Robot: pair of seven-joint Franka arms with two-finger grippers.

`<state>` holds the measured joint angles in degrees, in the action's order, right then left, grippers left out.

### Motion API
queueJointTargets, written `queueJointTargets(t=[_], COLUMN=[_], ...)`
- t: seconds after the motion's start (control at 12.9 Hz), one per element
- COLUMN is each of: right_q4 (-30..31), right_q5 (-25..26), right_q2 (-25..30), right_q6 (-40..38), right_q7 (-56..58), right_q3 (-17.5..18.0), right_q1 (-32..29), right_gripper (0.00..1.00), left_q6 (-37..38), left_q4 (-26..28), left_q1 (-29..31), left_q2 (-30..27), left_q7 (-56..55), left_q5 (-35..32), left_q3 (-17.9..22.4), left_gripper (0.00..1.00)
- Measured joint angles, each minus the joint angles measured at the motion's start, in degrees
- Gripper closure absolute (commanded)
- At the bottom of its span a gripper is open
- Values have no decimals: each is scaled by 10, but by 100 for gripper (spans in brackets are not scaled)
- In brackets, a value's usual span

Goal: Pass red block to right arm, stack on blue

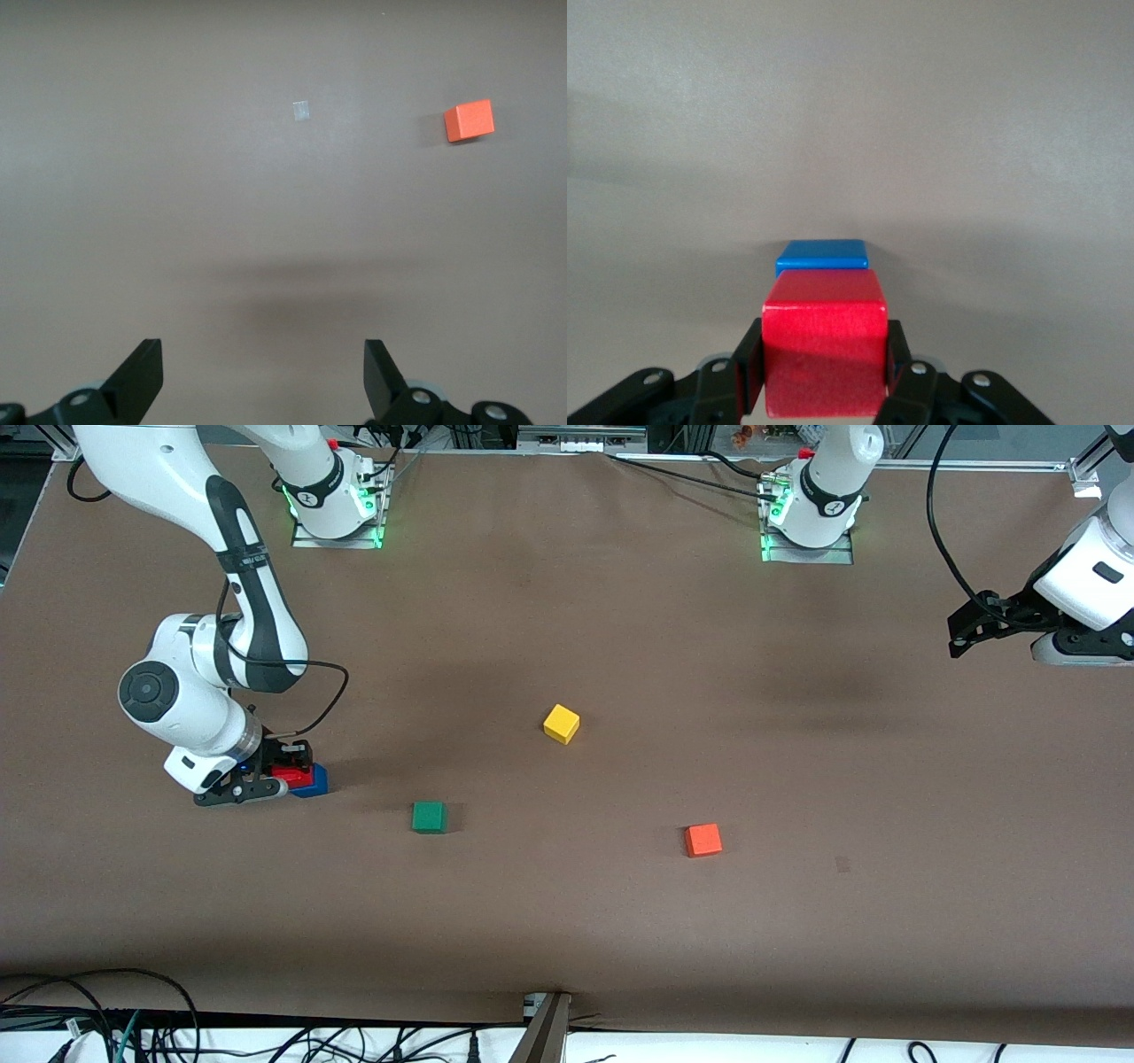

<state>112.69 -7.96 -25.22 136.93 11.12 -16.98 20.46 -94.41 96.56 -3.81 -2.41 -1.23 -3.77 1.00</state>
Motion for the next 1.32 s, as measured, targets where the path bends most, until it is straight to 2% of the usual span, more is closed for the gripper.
queueJointTargets(t=[0.39, 0.46, 0.54, 0.62, 0.7, 1.08, 1.32], right_q4=[0, 0, 0, 0, 0, -21, -66], right_q5=[0, 0, 0, 0, 0, 0, 0], right_q2=[0, 0, 0, 0, 0, 1, 9], right_q6=[0, 0, 0, 0, 0, -4, -84], right_q7=[0, 0, 0, 0, 0, 0, 0], right_q3=[1, 1, 1, 1, 1, 0, -1], right_q1=[0, 0, 0, 0, 0, 0, -1], right_gripper=[94, 79, 46, 4, 0, 0, 0], left_q6=[0, 0, 0, 0, 0, 0, 0], left_q4=[0, 0, 0, 0, 0, 0, -4], left_q1=[0, 0, 0, 0, 0, 0, 0], left_q2=[1, 1, 1, 1, 1, 1, 3], left_q7=[0, 0, 0, 0, 0, 0, 0], left_q5=[0, 0, 0, 0, 0, 0, 0], left_q3=[0, 0, 0, 0, 0, 0, 0], left_gripper=[0, 0, 0, 0, 0, 0, 0])
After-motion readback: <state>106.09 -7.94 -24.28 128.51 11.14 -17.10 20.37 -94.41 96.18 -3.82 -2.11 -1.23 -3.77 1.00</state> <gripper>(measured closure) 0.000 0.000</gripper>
